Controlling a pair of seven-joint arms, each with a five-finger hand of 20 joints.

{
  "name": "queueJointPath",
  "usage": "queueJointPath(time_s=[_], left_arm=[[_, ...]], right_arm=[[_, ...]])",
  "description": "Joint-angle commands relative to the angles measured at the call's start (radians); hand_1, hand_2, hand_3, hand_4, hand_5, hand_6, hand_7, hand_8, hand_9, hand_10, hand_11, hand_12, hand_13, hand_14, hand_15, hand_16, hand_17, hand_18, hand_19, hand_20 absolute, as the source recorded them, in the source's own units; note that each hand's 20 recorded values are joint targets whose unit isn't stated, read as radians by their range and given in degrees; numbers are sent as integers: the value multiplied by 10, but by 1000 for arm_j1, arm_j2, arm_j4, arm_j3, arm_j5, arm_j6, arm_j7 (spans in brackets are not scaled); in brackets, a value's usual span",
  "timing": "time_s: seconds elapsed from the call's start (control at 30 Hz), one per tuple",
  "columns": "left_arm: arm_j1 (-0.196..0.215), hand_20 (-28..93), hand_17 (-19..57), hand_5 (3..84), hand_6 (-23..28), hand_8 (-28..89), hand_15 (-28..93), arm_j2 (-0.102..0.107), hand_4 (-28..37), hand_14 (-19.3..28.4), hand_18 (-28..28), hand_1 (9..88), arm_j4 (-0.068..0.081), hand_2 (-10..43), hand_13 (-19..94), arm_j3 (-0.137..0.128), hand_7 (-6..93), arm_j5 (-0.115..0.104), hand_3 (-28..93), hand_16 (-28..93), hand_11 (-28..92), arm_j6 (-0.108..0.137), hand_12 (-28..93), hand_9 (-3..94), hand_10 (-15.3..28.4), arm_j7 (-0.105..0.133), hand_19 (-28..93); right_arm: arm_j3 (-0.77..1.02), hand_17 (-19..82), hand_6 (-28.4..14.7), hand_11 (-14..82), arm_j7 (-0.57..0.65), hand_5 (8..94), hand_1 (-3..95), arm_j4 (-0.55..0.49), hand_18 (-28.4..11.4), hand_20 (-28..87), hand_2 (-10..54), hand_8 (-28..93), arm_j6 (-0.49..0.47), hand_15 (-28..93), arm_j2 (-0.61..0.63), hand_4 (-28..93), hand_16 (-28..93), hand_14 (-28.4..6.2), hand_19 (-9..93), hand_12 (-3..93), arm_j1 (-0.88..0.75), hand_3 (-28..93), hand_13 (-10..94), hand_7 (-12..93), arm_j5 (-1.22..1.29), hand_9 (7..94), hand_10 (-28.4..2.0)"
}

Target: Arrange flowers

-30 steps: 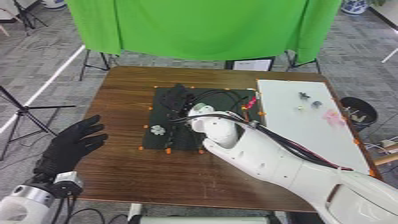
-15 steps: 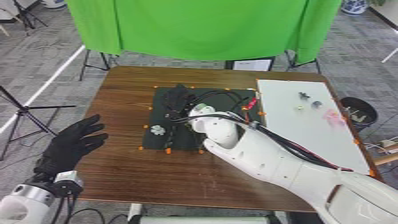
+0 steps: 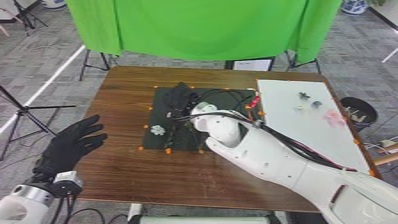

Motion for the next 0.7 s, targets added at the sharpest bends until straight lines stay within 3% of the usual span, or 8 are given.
queueJointPath(time_s=[0.03,0.13,0.27,0.43,0.53,0.6,0.7], left_arm=[[34,88,-96,320,56,-99,464,-24,-283,178,222,237,-5,-18,202,-23,180,0,717,-43,244,-2,172,273,134,-17,416],[44,88,-96,320,56,-99,464,-29,-283,178,222,237,-8,-18,202,-31,180,1,717,-43,244,-3,172,273,134,-19,416],[49,87,-96,320,56,-99,464,-37,-283,178,222,238,-9,-18,203,-34,180,3,716,-43,245,-7,172,273,134,-20,416],[64,88,-96,320,56,-99,465,-44,-283,178,222,238,-12,-18,202,-47,180,2,716,-44,245,-6,172,274,134,-16,416],[68,88,-96,320,57,-99,465,-45,-283,178,222,238,-12,-18,202,-50,180,3,717,-44,245,-8,172,274,135,-16,416],[73,88,-96,320,57,-99,464,-46,-283,178,222,238,-14,-19,202,-54,179,2,718,-44,245,-6,172,274,134,-16,416],[66,88,-96,321,57,-99,464,-44,-282,179,222,242,-10,-12,202,-48,179,3,718,-44,244,-10,172,274,134,-17,416]], right_arm=[[209,205,51,274,-12,588,311,-324,-165,414,-95,-205,-164,528,179,-283,263,-32,651,235,-105,767,671,422,237,702,-70],[355,191,36,272,26,541,277,-454,-170,414,-95,-205,-304,534,265,-283,255,-39,649,235,-163,773,646,414,453,653,-78],[498,174,6,267,82,432,217,-554,-180,409,-95,-193,-282,557,440,-283,236,-63,652,230,-261,836,571,400,455,538,-90],[668,141,-19,253,161,313,214,-532,-181,388,-95,-182,-218,555,645,-283,196,-76,630,232,-455,892,447,388,246,396,-99],[821,116,-37,208,237,236,203,-519,-185,370,-95,-162,-223,435,707,-283,165,-99,599,247,-612,910,331,356,273,293,-119],[910,110,-42,189,276,219,199,-507,-186,366,-95,-151,-248,382,718,-283,178,-108,589,256,-701,912,305,336,264,275,-123],[1031,109,-42,186,317,218,198,-498,-185,365,-95,-149,-206,374,731,-283,188,-109,587,259,-854,913,304,334,253,274,-123]])
